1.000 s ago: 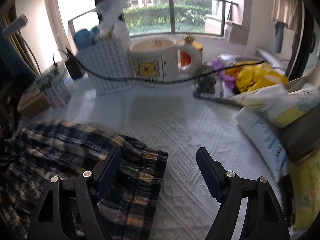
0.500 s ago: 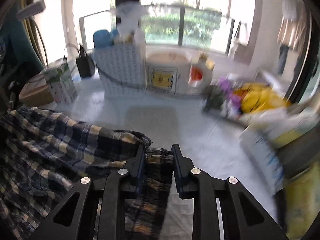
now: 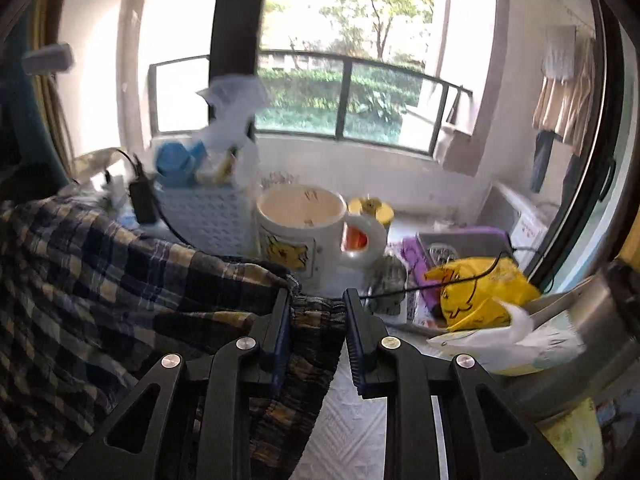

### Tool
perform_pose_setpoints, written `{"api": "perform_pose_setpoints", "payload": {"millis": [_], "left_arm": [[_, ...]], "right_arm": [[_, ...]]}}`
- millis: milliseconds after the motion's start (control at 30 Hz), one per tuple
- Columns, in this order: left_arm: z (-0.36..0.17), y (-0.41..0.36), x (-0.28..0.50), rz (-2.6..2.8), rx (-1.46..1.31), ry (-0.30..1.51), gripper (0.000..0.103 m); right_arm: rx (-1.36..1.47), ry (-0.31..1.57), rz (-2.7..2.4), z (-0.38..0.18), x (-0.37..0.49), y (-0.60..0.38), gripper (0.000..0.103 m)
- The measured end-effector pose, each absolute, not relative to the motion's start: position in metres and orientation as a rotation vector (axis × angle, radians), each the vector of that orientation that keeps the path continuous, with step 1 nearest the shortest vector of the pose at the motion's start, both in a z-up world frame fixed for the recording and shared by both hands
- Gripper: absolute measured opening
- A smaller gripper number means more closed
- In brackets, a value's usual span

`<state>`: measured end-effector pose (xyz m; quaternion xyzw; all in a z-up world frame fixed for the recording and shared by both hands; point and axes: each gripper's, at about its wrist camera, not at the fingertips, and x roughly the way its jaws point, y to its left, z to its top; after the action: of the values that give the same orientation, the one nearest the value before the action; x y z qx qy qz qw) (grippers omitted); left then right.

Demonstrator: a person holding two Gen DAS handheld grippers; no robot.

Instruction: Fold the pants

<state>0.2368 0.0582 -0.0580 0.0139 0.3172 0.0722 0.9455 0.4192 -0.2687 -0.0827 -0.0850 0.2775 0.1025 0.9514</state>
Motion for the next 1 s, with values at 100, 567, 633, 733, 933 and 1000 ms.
{"api": "perform_pose_setpoints", "payload": {"millis": [100,567,633,733,933,1000], "left_arm": [[-0.065,0.077,0.23,0.18,-0.038,0.692,0.036],[-0.061,0.142,0.235,0.092,-0.107,0.722,0.045],[-0.068,0.145,0.251,0.052,-0.097,0.748,0.045],[-0.085,0.144,0.274,0.003,-0.086,0.799,0.045],[-0.118,0.115,0.284,-0.075,-0.014,0.929,0.045],[-0.122,0.103,0.274,-0.109,-0.006,0.929,0.041]], "right_arm": [[-0.151,0.625,0.196,-0.103,0.433,-0.271,0.026],[-0.057,0.607,0.211,-0.088,0.4,-0.297,0.079],[-0.058,0.621,0.219,-0.093,0.391,-0.298,0.079],[-0.058,0.659,0.222,-0.105,0.382,-0.301,0.079],[-0.029,0.757,0.238,-0.13,0.357,-0.303,0.071],[-0.03,0.789,0.252,-0.137,0.343,-0.302,0.069]]}}
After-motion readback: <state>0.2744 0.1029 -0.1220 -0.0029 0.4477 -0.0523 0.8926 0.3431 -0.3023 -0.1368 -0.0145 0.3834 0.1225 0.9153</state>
